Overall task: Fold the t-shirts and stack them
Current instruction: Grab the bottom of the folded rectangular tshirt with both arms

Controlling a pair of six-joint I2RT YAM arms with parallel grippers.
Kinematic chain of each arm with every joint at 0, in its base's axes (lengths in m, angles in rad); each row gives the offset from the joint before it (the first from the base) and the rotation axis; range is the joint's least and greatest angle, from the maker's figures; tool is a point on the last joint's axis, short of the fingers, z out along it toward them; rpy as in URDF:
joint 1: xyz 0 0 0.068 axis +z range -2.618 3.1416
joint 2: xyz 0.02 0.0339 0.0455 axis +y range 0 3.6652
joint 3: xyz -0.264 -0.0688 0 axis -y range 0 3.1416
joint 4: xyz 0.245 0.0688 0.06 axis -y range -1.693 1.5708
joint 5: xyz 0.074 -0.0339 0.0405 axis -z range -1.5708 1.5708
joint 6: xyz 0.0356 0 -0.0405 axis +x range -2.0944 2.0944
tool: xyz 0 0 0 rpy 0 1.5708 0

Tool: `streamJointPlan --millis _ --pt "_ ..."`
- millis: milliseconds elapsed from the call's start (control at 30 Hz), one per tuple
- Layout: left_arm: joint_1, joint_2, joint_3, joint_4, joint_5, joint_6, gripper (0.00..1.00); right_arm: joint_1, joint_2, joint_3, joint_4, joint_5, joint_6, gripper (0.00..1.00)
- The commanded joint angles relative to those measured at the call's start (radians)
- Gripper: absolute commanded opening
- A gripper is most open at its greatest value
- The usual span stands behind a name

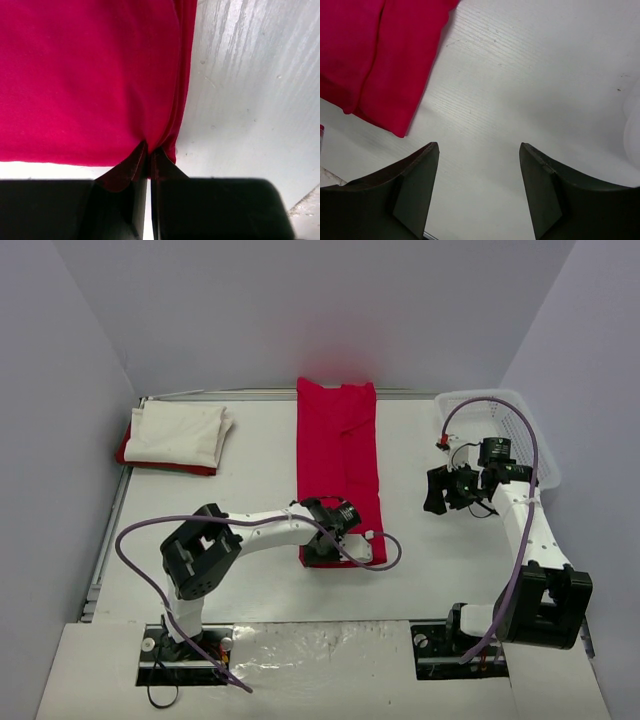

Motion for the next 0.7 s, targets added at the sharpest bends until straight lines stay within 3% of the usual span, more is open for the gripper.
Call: streamJointPlan --millis 0,133,233,267,300,500,533,667 --pt "0.051 -0.057 0.020 -0.059 0.094 0.020 0.02 -0.002 -0.051 0.008 -0.009 -0.027 -0.024 0.62" --pt "0.118 -0.103 0.026 -0.096 0.223 0.032 0.02 -0.002 -0.101 0.033 -0.008 0.015 -0.085 0.61" --pt "0.158 -0.129 0.031 -0.127 0.300 0.055 0.02 -0.004 -0.114 0.059 -0.021 0.021 -0.097 0.51" --pt "0.169 -0.135 0.038 -0.136 0.317 0.066 0.02 -0.004 -0.111 0.070 -0.043 0.010 -0.135 0.38" --pt "0.179 -0.139 0.040 -0.142 0.335 0.069 0.02 -0.002 -0.106 0.084 -0.104 -0.001 -0.161 0.35" --pt "0.212 -0.120 0.055 -0.180 0.440 0.104 0.02 0.022 -0.051 0.183 -0.380 -0.082 -0.472 0.37" --pt "0.216 -0.113 0.058 -0.194 0.463 0.109 0.02 0.025 -0.058 0.173 -0.380 -0.082 -0.502 0.42" --pt "0.262 -0.093 0.071 -0.214 0.559 0.126 0.02 0.051 -0.100 0.108 -0.356 -0.091 -0.623 0.40"
